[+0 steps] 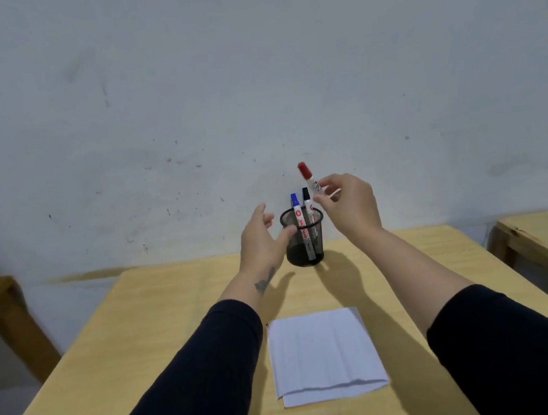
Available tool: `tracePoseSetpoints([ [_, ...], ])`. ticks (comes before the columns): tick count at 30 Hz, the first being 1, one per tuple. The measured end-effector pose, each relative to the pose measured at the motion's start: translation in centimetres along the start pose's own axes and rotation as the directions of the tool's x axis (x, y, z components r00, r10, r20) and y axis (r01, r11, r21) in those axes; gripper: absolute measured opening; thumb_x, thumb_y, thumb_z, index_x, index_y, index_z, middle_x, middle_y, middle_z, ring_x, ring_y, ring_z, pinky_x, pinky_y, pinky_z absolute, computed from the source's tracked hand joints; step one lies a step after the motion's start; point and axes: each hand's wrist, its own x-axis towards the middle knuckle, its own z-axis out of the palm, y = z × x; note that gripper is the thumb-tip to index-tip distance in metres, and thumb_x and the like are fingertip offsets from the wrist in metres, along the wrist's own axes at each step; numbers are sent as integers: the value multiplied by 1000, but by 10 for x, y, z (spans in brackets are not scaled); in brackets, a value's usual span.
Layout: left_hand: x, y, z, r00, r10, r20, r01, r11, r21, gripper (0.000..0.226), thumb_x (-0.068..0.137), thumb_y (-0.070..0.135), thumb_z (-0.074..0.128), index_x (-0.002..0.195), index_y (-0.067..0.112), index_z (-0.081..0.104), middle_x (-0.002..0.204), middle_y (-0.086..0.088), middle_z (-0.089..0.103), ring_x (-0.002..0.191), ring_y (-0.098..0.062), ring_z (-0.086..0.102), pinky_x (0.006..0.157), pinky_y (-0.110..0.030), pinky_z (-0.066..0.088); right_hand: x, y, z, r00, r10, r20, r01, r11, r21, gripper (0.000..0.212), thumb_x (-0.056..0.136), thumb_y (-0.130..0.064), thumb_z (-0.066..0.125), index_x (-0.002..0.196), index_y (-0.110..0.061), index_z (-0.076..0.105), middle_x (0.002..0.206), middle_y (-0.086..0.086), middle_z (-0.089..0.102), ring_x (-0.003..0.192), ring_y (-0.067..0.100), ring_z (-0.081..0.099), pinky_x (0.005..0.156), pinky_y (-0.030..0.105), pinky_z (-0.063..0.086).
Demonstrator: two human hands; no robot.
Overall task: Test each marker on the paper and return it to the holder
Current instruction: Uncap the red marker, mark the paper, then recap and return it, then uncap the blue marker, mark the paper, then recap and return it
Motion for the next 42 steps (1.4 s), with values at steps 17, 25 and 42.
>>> tracePoseSetpoints([
  [17, 54, -44, 70, 994, -89, 60, 89, 996, 14, 65, 67, 23, 83, 121, 13, 49, 117, -3, 62, 102, -16, 57, 81, -26, 44, 48, 56, 69, 939, 325, 107, -314, 943, -113, 23, 81, -15, 68, 104, -8, 70, 104, 10, 71, 99, 27, 64, 73, 30, 47],
  [25, 52, -46, 69, 993, -97, 69, 96, 995, 9, 69, 65, 30, 85, 121, 13, 49, 119, -4, 61, 108, -21, 58, 88, -33, 50, 52, 41, 70, 978, 206, -22, -208, 974, -89, 32, 80, -13, 72, 110, -11, 60, 114, 7, 61, 107, 25, 58, 81, 31, 46],
  [42, 52, -46, 69, 988, -105, 112, 108, 994, -20, 47, 75, 22, 75, 114, 14, 49, 102, 3, 59, 93, -16, 56, 75, -28, 44, 54, 18, 98, 982, 128, 137, -105, 981, -166, 16, 89, -17, 61, 95, -6, 72, 92, 10, 71, 84, 26, 66, 67, 30, 50],
])
